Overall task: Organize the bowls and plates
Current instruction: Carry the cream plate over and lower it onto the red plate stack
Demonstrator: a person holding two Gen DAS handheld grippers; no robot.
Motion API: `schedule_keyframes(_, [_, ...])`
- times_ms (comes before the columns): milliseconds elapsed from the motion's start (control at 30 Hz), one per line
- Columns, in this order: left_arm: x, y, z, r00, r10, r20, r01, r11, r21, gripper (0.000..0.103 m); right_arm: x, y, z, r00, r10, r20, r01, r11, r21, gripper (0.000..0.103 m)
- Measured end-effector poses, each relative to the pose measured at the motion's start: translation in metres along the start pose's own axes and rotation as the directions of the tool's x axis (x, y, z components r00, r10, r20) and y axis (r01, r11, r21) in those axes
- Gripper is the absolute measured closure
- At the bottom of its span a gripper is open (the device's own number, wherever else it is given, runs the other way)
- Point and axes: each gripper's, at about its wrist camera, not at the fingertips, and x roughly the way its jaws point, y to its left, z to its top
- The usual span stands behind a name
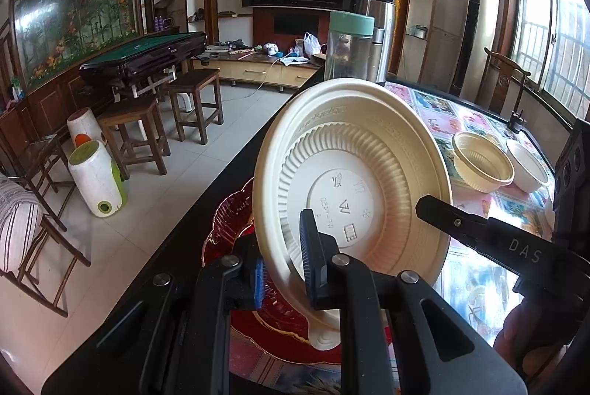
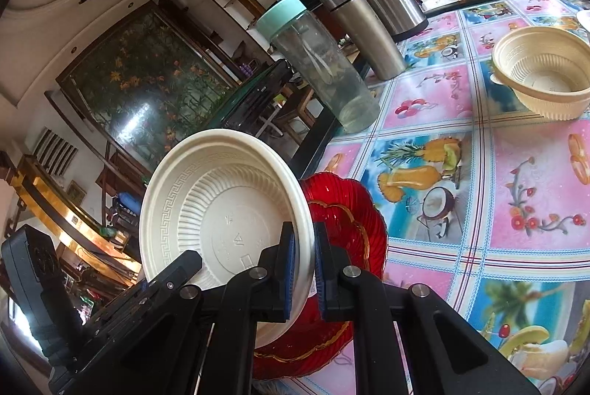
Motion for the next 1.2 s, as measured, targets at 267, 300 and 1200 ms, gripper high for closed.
schedule_keyframes(267, [0.009, 0.004, 0.0, 1.0, 0.012, -0.02, -0.012, 1.0, -0.001, 0.089, 0.011, -0.002, -0.003, 1.0, -0.017, -0.019, 0.017, 1.0, 0.0, 0.093])
schedule_keyframes(300, [0.01, 0.004, -0.001, 1.0, 0.014, -0.025, -0.014, 1.0, -0.002, 0.089, 0.012, -0.002, -0.003, 1.0, -0.018, -0.02, 0.018, 1.0, 0.0, 0.093])
schedule_keyframes(1200, [0.038, 0.002, -0.013, 0.992, 0.096, -0.082, -0.095, 0.995, 0.025, 0.086, 0.029, -0.008, -0.012, 0.994, -0.088, -0.062, 0.085, 0.996, -0.04, 0.093])
